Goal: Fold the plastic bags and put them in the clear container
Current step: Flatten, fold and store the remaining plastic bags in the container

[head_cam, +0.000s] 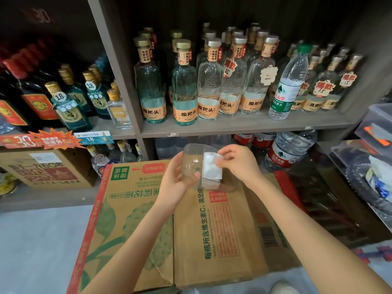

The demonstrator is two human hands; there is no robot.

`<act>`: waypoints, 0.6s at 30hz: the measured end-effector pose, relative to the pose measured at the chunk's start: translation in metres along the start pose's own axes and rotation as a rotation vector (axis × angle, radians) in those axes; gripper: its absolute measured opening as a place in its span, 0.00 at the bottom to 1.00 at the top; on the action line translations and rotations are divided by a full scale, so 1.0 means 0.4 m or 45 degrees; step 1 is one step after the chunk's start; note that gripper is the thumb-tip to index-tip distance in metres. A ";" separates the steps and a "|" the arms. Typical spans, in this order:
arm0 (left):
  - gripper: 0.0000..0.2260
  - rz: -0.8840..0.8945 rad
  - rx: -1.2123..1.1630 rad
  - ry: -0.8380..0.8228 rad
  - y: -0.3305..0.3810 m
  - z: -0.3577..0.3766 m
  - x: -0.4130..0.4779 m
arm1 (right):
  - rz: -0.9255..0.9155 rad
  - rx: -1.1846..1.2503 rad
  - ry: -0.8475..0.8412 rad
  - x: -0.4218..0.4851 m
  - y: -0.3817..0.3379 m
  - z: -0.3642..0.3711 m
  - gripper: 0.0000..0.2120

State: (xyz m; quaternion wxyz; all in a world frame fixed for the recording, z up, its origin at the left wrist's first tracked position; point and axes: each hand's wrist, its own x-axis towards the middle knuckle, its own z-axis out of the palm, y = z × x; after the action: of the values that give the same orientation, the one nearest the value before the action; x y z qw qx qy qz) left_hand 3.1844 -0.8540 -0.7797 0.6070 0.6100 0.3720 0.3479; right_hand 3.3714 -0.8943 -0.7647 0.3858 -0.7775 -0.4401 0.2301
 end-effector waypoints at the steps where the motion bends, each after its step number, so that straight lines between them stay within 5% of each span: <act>1: 0.27 0.027 0.019 -0.004 -0.010 -0.004 -0.008 | -0.077 -0.088 0.047 -0.011 0.004 0.006 0.09; 6: 0.27 0.065 0.046 0.041 -0.029 -0.007 -0.034 | -0.546 -0.504 0.321 -0.052 0.034 0.029 0.09; 13: 0.28 0.078 0.049 0.062 -0.034 -0.005 -0.057 | -0.793 -0.777 0.459 -0.065 0.035 0.030 0.12; 18: 0.28 0.114 0.076 0.057 -0.038 -0.008 -0.071 | -0.708 -0.734 0.497 -0.090 0.040 0.016 0.11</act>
State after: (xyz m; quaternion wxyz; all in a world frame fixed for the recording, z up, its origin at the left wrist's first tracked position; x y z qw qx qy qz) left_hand 3.1675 -0.8778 -0.7942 0.5639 0.6360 0.3680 0.3770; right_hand 3.3567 -0.9276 -0.7807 0.2763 -0.7343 -0.5975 -0.1656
